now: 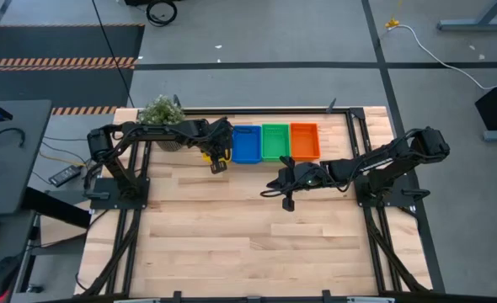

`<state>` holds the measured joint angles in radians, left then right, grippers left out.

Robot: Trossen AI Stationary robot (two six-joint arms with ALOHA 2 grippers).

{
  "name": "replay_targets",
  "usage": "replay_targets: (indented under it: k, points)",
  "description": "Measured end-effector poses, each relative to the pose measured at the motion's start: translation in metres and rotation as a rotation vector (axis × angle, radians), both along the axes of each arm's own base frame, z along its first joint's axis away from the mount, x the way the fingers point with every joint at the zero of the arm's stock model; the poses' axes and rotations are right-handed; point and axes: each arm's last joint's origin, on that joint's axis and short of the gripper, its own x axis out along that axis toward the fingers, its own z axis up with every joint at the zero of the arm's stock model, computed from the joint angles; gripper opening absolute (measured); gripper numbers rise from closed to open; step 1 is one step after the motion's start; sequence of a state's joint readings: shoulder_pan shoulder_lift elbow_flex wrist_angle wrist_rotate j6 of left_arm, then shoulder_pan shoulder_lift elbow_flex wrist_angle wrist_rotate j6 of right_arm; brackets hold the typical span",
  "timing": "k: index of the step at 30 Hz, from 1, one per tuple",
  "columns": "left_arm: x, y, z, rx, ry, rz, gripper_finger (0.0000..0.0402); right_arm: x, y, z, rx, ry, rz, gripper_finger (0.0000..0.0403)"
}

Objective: Stack baskets by color
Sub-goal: Adjust the stacked yellow bins, then adjust the stacked green bins

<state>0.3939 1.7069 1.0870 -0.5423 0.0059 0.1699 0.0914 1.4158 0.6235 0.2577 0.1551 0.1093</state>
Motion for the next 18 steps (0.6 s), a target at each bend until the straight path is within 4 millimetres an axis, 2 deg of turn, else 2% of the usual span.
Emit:
replay_targets:
  k: [4,7,14,18]
  points:
    - [0.0,0.0,0.001,0.001,-0.001,0.0,0.0016,-0.001,-0.001,0.0,-0.019,0.012,-0.031,0.0007]
    - [-0.002,-0.001,0.008,0.012,-0.017,-0.001,0.0009,-0.004,-0.005,0.001,-0.052,0.026,-0.136,0.0007]
    - [-0.003,0.0,0.049,0.079,-0.119,0.003,0.0016,-0.015,-0.027,-0.001,-0.041,0.115,-0.289,0.0007]
    - [0.001,0.0,0.063,0.113,-0.185,0.007,0.0023,-0.008,-0.055,0.009,0.014,0.112,-0.372,0.0004]
